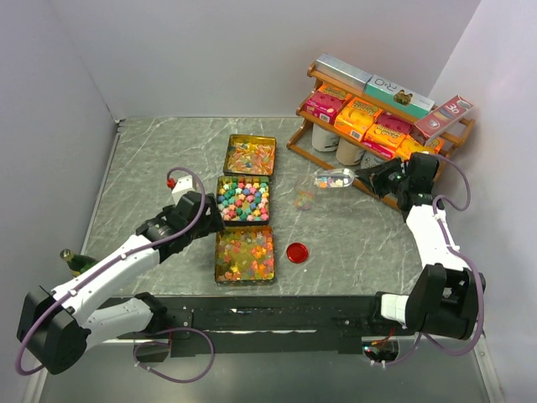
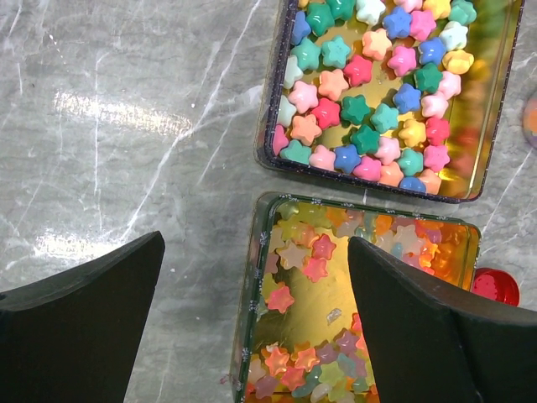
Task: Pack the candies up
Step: Place the fake candies in the packing bottle.
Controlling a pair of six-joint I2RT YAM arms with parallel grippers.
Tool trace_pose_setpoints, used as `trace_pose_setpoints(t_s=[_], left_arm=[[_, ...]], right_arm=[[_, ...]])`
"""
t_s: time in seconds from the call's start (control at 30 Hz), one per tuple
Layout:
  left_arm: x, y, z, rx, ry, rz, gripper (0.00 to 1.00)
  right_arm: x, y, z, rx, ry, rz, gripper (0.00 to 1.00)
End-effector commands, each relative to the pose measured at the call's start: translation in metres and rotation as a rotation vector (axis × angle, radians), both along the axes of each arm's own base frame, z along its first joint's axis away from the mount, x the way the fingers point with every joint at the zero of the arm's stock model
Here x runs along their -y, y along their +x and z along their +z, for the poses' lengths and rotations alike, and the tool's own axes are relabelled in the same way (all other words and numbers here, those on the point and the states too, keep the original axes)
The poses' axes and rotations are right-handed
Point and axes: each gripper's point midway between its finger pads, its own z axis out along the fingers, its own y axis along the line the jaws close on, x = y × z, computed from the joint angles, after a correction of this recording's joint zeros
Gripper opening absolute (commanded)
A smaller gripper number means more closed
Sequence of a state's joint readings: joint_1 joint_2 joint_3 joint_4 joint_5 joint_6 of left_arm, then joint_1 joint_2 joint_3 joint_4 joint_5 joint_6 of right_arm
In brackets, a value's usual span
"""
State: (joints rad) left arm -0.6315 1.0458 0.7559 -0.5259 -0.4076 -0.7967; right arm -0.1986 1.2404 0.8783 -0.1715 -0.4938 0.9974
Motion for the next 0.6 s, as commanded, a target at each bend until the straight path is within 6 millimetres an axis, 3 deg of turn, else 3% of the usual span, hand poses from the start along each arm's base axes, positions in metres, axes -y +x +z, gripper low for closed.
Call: trace_pose_setpoints(t_s=[0.0,0.57], left_arm=[[0.005,0.006,0.003,0.020,-0.004,-0.015,0.97],[0.005,0.010,-0.002,0.013,0.008,-0.010,0.96]], right_arm=[[0.000,0.014,0.034,0.111,-0.018,0.006,0.00],[-0.015,0.031,0.035,0.103,-0.048,0.065,0.00]])
